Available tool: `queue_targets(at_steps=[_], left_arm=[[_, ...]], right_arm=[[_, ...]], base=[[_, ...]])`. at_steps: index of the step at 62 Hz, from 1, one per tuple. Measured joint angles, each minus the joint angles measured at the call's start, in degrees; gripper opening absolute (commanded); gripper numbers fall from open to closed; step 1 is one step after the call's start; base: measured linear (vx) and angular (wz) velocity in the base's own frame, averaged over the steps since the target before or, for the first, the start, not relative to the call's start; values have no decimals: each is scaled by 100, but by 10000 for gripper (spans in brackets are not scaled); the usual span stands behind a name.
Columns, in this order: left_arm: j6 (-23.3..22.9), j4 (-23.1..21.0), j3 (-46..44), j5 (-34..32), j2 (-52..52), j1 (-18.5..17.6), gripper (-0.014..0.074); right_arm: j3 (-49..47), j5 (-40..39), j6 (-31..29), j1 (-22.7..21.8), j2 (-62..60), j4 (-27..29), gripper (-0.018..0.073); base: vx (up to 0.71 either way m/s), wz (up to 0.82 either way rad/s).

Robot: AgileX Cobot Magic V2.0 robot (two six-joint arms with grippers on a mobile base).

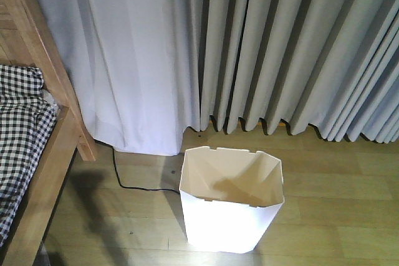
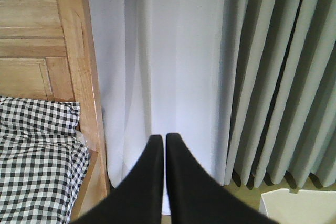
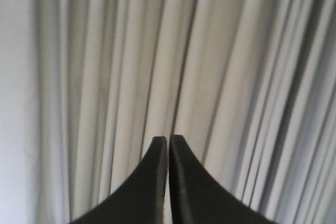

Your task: Move trash bin to bedside with robot

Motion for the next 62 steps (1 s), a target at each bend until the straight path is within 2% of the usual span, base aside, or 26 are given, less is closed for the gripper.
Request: queue_targets(at_steps=[6, 11, 19, 26, 36, 62], left_arm=[[0, 0, 0, 0, 0, 0, -6], [0, 0, 0, 0, 0, 0, -6], [0, 0, 0, 0, 0, 0, -6], [0, 0, 0, 0, 0, 0, -6], [0, 0, 0, -5, 0, 0, -6], [0, 0, 0, 3, 0, 0, -6]], right_arm=[[15, -10, 1138, 0, 0, -961, -10], [200, -238, 1452, 0, 0, -1222, -10], [859, -950, 1546, 0, -13, -1314, -10], [1198, -1246, 1624, 0, -183, -1330, -10], [1201, -964, 1681, 0, -637, -1336, -10], [1201, -623, 1744, 0, -665, -1336, -10]], base=[[0, 0], [0, 0], [0, 0], [0, 0], [0, 0], [0, 0]])
